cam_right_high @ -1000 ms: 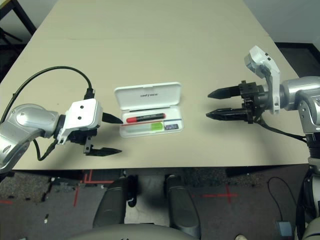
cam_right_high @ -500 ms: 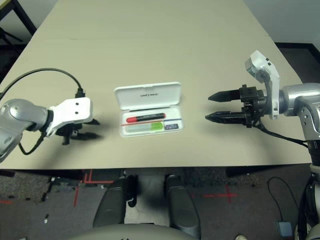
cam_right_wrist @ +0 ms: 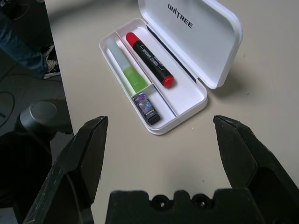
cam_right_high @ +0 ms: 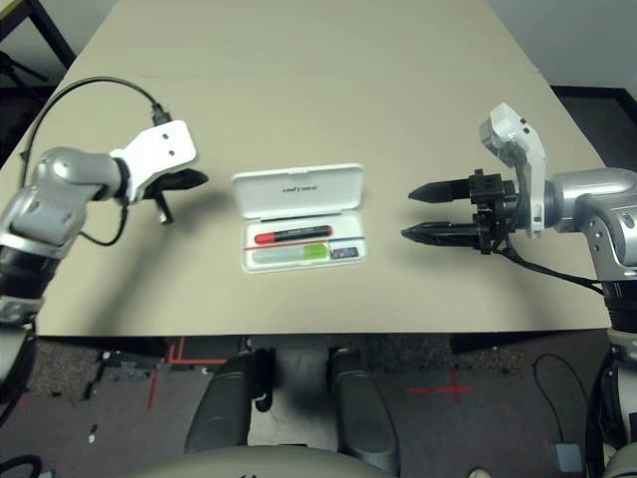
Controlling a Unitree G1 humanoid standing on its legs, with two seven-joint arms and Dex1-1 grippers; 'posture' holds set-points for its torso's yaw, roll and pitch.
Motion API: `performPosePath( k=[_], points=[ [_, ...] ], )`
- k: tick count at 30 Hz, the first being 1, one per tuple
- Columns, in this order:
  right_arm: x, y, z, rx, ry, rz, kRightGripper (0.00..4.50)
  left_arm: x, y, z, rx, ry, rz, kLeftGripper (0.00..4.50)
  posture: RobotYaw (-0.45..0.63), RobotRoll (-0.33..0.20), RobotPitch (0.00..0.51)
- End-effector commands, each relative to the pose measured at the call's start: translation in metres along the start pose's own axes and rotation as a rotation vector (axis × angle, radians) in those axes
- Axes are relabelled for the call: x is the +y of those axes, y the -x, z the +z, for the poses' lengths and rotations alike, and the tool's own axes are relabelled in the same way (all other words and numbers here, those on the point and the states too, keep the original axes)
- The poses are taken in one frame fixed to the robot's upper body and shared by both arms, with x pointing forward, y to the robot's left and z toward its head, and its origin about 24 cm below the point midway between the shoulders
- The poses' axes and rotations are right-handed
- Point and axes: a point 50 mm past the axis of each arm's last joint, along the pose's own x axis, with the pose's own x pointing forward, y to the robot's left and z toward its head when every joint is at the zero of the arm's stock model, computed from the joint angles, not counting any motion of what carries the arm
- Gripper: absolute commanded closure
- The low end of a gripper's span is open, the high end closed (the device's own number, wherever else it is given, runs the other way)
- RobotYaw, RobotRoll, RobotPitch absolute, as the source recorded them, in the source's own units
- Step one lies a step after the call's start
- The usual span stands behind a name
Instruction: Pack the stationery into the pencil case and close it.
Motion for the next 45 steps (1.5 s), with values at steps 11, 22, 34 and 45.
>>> performPosePath(
  k=[11,22,34,45],
  points=[
    [0.004,0.005,-0.006,0.029,0.009,-0.023,0.0,-0.038,-0.018,0.031,-0.208,0.084,-0.228,4.47,-0.02,0.0,0.187],
    [0.001,0.002,-0.01,0.046,0.01,-0.018,0.0,-0.082,-0.019,0.041,-0.218,0.014,-0.49,4.47,0.0,0.0,0.182],
    [-0.002,-0.003,-0.013,0.067,0.029,-0.014,0.0,-0.112,-0.045,0.051,-0.195,-0.055,-0.601,4.47,-0.01,0.0,0.184],
    [-0.001,-0.002,-0.015,0.078,0.035,-0.023,0.0,-0.114,-0.054,0.037,-0.091,-0.059,-0.581,4.47,-0.02,0.0,0.192]
  ],
)
